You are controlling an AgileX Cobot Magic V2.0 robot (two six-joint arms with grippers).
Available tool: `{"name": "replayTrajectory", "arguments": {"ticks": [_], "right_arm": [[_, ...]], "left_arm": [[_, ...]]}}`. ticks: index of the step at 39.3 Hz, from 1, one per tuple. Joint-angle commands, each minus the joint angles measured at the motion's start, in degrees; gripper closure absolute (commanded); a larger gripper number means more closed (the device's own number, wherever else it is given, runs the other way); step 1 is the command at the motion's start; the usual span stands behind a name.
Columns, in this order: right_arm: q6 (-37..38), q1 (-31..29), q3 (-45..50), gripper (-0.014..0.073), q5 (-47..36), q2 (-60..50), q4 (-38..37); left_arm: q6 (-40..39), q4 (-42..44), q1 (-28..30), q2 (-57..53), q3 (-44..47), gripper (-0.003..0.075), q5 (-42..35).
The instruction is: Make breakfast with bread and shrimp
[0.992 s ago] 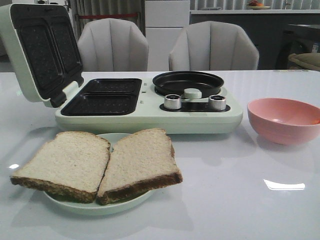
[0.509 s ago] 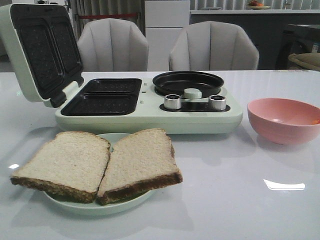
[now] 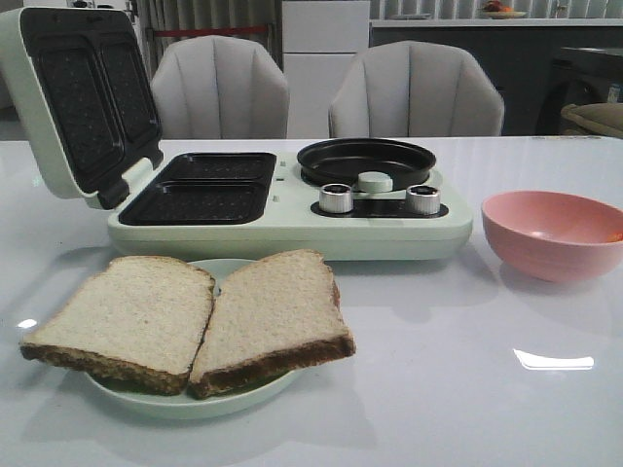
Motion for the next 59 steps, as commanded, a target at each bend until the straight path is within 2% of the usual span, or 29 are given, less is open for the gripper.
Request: {"name": "replayTrajectory", "arguments": {"ticks": [1,17,22,27,31,38,42,51,56,59], "right_arm": [[-0.30,-0.21,-0.94,0.0448,-4.98,-1.17,-0.11],[-0.30,-0.21,-0.94,0.0448,-4.98,-1.17,-0.11],[-0.30,-0.21,-0.94,0.0448,-4.98,-1.17,-0.11],[-0.30,-0.21,-0.94,0.0448,-4.98,-1.17,-0.11],[-0.30,-0.21,-0.94,0.0448,-4.98,-1.17,-0.11],[-0.30,-0.21,-0.94,0.0448,-4.98,-1.17,-0.11],[-0.30,-0.21,-0.94,0.0448,-4.98,-1.17,-0.11],[-0.30,-0.21,-0.94,0.0448,-4.98,-1.17,-0.11],[-0.30,-0.21,-0.94,0.0448,-4.98,-1.17,-0.11],[-0.30,-0.21,-0.94,0.0448,-4.98,-1.17,-0.11]], "left_arm": [[-0.08,0.08,0.05,-0.83,1.23,0.0606,-4.49],[-0.08,0.08,0.05,-0.83,1.23,0.0606,-5.39],[-0.08,0.08,0.05,-0.83,1.23,0.0606,-11.59],[-0.08,-0.52,0.05,-0.83,1.23,0.0606,-20.95],[-0.08,-3.52,0.05,-0.83,1.23,0.0606,-21.97],[-0.08,-3.52,0.16,-0.83,-0.17,0.0606,-29.55],[-0.08,-3.52,0.16,-0.72,-5.13,0.0606,-26.44],[-0.08,-3.41,0.16,4.47,-19.54,0.0606,-7.83],[-0.08,-2.27,0.05,10.78,-24.16,0.0606,0.37],[-0.08,-2.27,-0.83,12.91,-25.17,0.0606,2.08]]}}
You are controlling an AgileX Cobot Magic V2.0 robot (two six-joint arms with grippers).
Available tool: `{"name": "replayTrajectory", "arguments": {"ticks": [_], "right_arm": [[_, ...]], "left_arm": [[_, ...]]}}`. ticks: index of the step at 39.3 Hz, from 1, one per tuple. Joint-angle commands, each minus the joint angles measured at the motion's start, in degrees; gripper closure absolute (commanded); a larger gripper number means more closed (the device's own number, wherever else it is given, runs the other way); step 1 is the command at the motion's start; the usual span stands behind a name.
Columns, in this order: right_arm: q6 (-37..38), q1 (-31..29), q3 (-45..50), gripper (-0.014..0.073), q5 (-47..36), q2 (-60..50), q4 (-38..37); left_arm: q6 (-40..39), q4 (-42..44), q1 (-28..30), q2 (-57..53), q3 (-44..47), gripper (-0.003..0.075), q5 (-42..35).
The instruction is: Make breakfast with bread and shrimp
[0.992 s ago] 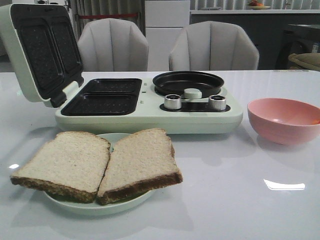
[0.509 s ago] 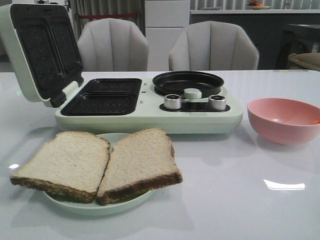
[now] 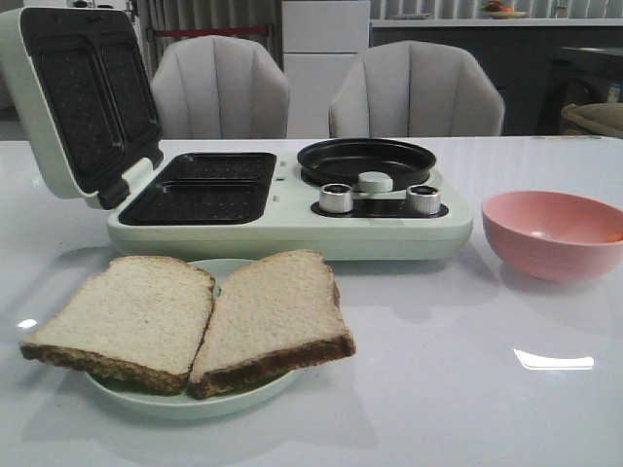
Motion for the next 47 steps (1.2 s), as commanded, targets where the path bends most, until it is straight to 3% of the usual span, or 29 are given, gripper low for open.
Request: {"name": "replayTrajectory", "arguments": {"ticks": [1,16,25,30,36,39,47], "right_arm": [[-0.30,-0.21,-0.94,0.0448,-4.98,-1.17,-0.11],[-0.30,-0.21,-0.94,0.0448,-4.98,-1.17,-0.11],[-0.30,-0.21,-0.94,0.0448,-4.98,-1.17,-0.11],[-0.30,-0.21,-0.94,0.0448,-4.98,-1.17,-0.11],[-0.30,-0.21,-0.94,0.0448,-4.98,-1.17,-0.11],[-0.30,-0.21,-0.94,0.0448,-4.98,-1.17,-0.11],[-0.30,-0.21,-0.94,0.0448,-4.98,-1.17,-0.11]], "left_arm": [[-0.08,0.00,-1.31,3.29,-2.78,0.0606,-0.39],[-0.08,-0.78,-4.63,4.21,-2.78,0.0606,0.56],[-0.08,1.03,-10.83,7.58,-2.78,0.0587,2.62],[-0.08,2.23,-13.99,10.24,-2.78,0.0495,4.86],[-0.08,3.22,-16.32,12.58,-2.78,0.0261,5.24],[-0.08,4.95,-17.35,13.24,-2.78,0.0181,5.50],[-0.08,9.99,-20.34,13.48,-3.39,0.0158,6.36]]}}
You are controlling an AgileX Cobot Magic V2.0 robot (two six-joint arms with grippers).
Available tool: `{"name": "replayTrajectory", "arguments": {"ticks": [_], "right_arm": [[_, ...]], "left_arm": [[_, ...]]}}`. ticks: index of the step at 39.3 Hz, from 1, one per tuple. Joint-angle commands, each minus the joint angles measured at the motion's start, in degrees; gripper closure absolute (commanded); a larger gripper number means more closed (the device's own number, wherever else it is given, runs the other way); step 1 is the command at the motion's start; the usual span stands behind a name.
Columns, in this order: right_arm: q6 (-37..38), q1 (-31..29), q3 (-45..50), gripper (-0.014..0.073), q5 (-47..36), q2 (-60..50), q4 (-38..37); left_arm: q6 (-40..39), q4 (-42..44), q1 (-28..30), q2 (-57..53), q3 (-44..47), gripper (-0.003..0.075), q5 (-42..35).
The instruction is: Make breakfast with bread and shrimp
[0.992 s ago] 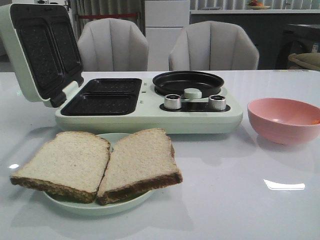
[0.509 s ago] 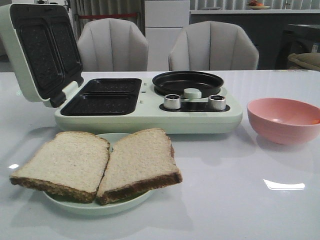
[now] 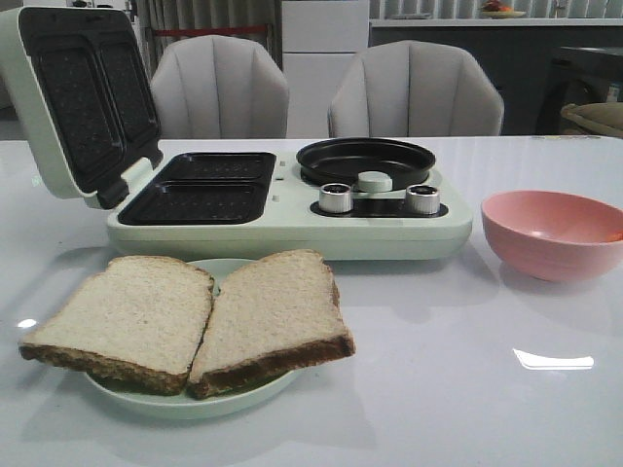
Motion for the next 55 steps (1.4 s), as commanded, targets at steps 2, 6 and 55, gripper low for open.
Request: {"name": "replayTrajectory", "arguments": {"ticks": [2,6,55], "right_arm": [[-0.30,-0.21,-0.94,0.0448,-4.98,-1.17,-0.11],[-0.30,-0.21,-0.94,0.0448,-4.98,-1.17,-0.11],[-0.30,-0.21,-0.94,0.0448,-4.98,-1.17,-0.11]], "left_arm": [[-0.08,2.75,-1.62,0.74,-3.16,0.0158,-2.53],[0.23,4.46,-1.94,0.74,-5.71,0.0158,0.10],[8.54,45.29,-31.88,34.25,-8.00,0.0158,16.01]]}}
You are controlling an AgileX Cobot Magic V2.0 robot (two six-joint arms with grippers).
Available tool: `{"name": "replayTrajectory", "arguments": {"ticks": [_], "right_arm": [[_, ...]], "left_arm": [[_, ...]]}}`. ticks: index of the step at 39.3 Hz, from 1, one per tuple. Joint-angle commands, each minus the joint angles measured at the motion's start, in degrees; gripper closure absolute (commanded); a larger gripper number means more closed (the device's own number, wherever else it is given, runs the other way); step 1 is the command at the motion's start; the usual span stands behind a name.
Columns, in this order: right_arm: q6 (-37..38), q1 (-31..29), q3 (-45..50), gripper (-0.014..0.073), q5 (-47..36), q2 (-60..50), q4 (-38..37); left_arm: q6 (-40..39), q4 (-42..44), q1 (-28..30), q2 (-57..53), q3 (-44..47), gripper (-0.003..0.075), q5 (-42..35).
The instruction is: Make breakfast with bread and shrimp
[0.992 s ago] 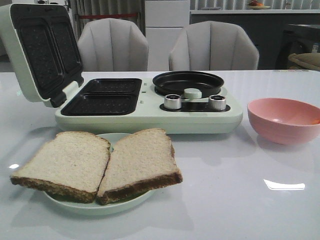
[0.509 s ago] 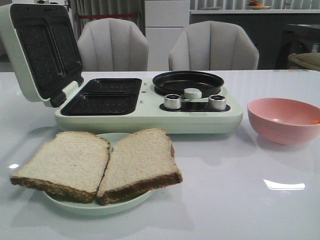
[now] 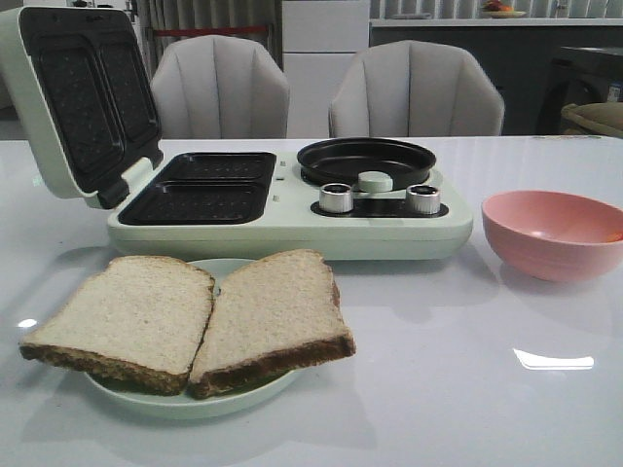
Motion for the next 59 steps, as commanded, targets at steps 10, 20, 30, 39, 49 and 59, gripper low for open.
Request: {"name": "replayTrajectory", "arguments": {"ticks": [10,20,30,39,49,59], "right_arm": [[-0.30,-0.21,-0.94,0.0448,-4.96,-1.17,-0.11],[-0.30,-0.21,-0.94,0.0448,-4.96,-1.17,-0.11],[-0.30,-0.21,-0.94,0.0448,-4.96,-1.17,-0.11],[-0.30,-0.21,-0.94,0.0448,-4.96,-1.17,-0.11],[-0.30,-0.21,-0.94,0.0448,-4.96,-1.17,-0.11],[-0.30,-0.21,-0.94,0.0448,-4.96,-1.17,-0.11]], "left_arm": [[-1.28,6.15,-3.81,10.59,0.22,0.0158,-6.46],[-4.28,10.64,-4.03,19.02,0.22,0.0158,-8.29],[-8.99,15.71,-4.03,25.40,-0.24,0.0158,-8.28],[-11.75,20.09,-2.34,29.12,-1.70,0.0158,-8.26],[-16.64,24.69,-1.25,31.45,-3.30,0.0158,-7.90],[-18.92,27.34,0.00,34.15,-3.30,0.0158,-7.85]]}}
